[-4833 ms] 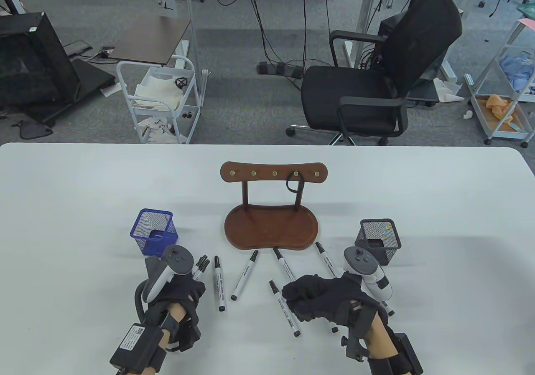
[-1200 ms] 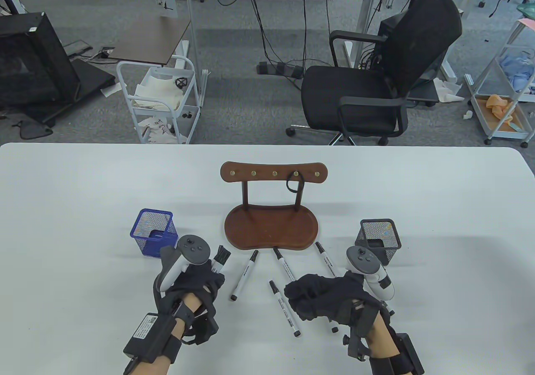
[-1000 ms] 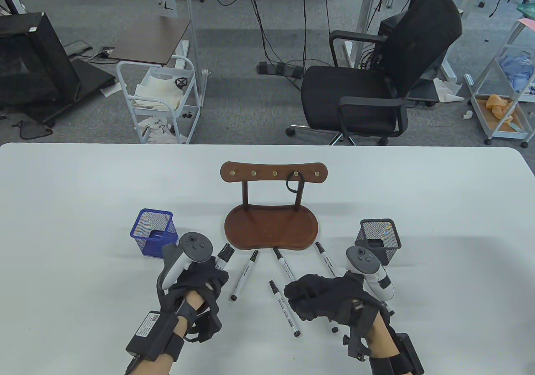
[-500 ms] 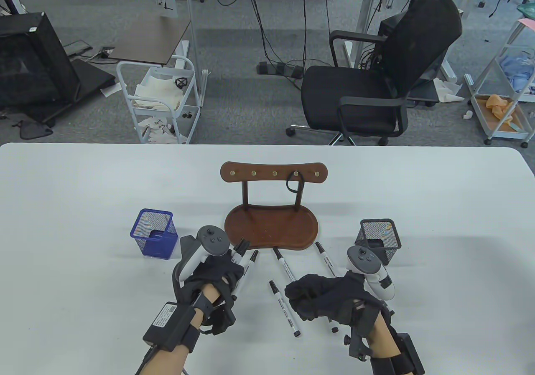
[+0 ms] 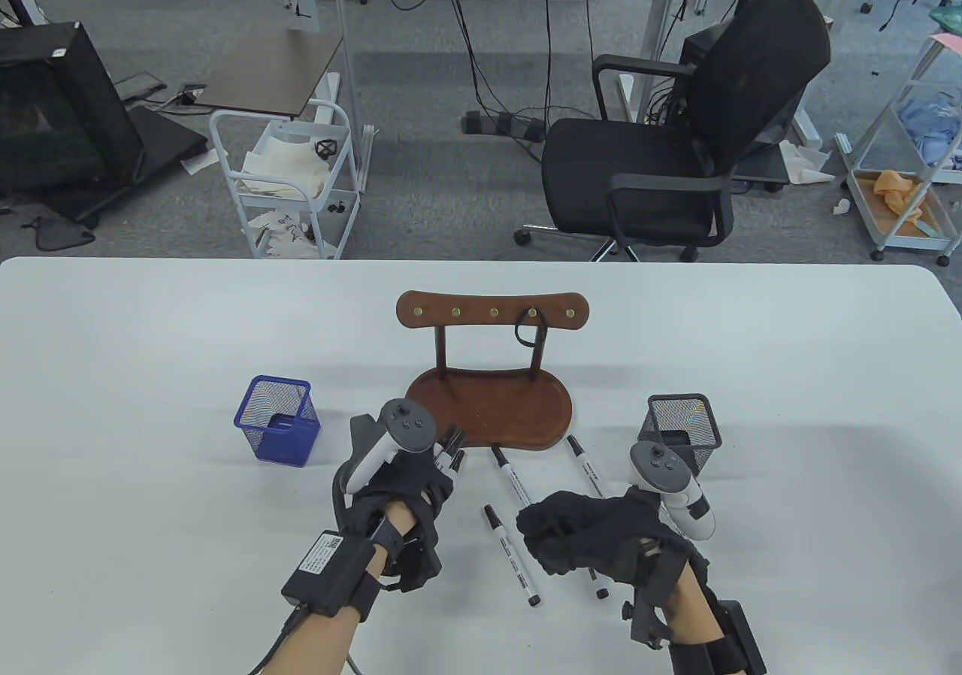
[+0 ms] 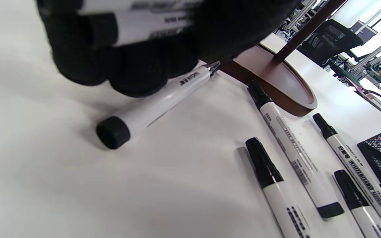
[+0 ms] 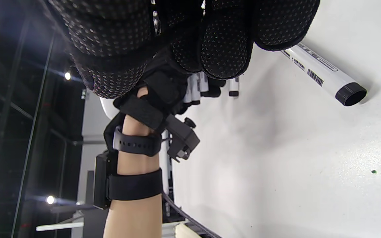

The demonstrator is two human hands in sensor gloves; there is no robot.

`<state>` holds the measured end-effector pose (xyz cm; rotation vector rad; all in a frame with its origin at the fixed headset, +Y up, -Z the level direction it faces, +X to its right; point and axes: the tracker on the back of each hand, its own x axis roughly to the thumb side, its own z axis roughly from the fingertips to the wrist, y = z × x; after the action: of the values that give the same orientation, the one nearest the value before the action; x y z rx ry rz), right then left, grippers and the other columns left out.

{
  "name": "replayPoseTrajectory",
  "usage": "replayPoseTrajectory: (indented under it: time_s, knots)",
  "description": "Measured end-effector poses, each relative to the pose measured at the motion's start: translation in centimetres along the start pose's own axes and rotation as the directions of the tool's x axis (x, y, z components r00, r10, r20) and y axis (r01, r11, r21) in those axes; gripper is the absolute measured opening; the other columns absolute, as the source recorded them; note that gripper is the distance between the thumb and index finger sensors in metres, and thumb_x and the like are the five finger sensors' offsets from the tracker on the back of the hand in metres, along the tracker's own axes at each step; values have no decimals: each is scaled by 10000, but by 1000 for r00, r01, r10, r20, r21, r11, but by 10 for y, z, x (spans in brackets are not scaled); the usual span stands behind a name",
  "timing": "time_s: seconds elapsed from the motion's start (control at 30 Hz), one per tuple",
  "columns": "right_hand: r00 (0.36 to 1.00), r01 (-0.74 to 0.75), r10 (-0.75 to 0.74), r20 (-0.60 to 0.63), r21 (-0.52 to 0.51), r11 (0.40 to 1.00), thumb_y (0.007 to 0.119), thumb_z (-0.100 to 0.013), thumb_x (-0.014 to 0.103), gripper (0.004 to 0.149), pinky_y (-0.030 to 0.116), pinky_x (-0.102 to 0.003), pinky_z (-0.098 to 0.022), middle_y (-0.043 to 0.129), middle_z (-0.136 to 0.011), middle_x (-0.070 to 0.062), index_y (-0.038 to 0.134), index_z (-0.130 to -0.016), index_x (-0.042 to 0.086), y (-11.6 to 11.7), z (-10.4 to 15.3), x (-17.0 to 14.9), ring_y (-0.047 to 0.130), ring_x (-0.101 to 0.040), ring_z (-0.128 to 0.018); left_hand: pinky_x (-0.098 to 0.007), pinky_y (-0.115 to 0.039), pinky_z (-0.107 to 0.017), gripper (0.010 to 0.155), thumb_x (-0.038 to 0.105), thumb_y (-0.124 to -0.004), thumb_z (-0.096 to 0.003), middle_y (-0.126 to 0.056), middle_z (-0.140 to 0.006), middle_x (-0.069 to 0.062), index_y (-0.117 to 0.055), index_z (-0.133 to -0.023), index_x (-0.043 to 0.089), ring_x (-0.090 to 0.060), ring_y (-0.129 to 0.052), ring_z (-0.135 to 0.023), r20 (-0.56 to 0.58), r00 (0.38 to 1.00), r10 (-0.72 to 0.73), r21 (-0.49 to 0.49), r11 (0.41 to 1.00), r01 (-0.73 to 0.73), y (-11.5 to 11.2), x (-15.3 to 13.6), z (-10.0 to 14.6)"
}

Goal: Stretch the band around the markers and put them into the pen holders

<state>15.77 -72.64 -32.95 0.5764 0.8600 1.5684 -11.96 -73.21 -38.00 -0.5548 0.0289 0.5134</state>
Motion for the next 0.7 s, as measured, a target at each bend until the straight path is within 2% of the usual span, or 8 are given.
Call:
replayPoseTrajectory:
  time_s: [0.2,0.7]
  knots:
    - [1000,-1,1,1,-5,1000,945,-466,326,516,708,-581,-619,878,-920,-74,761,-946,286,-1,1,0,902,-341,-731,-540,-859,-530,621,277,-838,-558,-816,-898,-156,-521,-1038,44,-318,-959,-698,-62,994,-94,-24,995,93,-8,2,-8]
    - [1000,3,-3,-5,-15,1000,946,-465,326,518,707,-581,-620,876,-922,-74,760,-947,285,-2,2,-1,902,-341,-732,-527,-832,-496,613,321,-854,-547,-777,-854,-159,-605,-1025,30,-298,-924,-635,-105,974,-201,5,979,202,-22,8,-14]
